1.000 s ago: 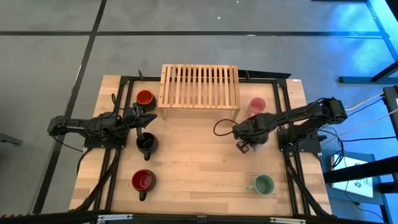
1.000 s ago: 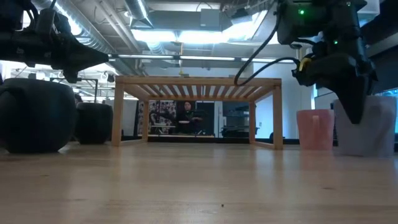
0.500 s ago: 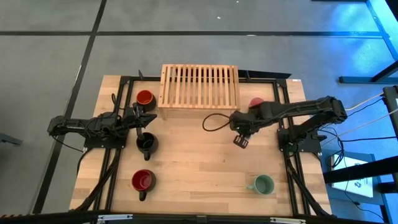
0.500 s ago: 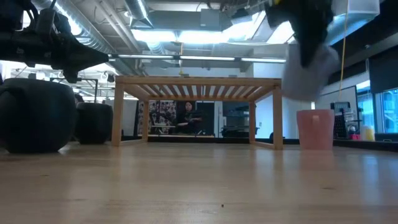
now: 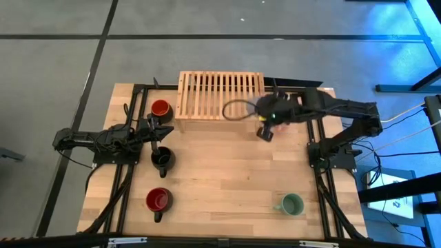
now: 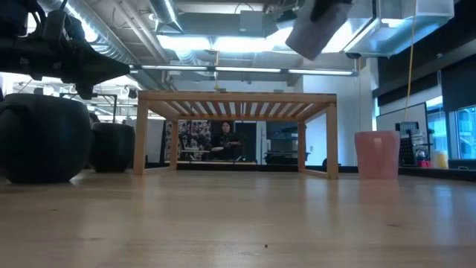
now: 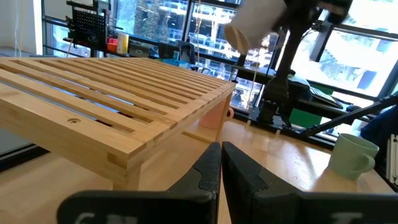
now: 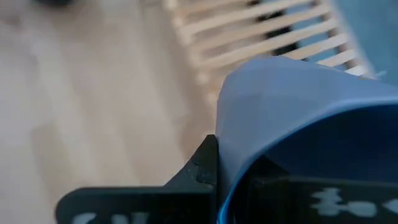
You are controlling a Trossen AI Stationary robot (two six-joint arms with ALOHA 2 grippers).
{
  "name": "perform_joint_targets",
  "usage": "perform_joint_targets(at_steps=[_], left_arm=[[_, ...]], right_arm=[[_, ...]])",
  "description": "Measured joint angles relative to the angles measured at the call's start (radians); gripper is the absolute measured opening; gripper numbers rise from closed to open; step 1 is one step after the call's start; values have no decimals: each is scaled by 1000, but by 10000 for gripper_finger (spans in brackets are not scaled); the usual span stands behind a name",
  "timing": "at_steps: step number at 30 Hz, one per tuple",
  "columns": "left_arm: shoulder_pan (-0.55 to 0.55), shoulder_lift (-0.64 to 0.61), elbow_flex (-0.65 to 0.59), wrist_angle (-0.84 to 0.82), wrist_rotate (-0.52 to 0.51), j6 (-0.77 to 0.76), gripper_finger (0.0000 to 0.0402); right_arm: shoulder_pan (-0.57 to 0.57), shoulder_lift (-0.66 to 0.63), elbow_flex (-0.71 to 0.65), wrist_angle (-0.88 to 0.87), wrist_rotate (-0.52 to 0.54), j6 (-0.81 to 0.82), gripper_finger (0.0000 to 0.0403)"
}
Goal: Place coffee mugs
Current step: Put the blue mug on the shelf
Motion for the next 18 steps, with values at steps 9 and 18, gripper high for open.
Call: perform_joint_targets(at_steps=[9, 18], left_arm=[[0, 0, 0, 0, 2, -6, 7], [0, 0, 0, 0, 7, -7, 7]], right_arm=[[-202, 146, 231, -27, -37, -183, 2], [-386, 271, 370, -110, -267, -200, 2]])
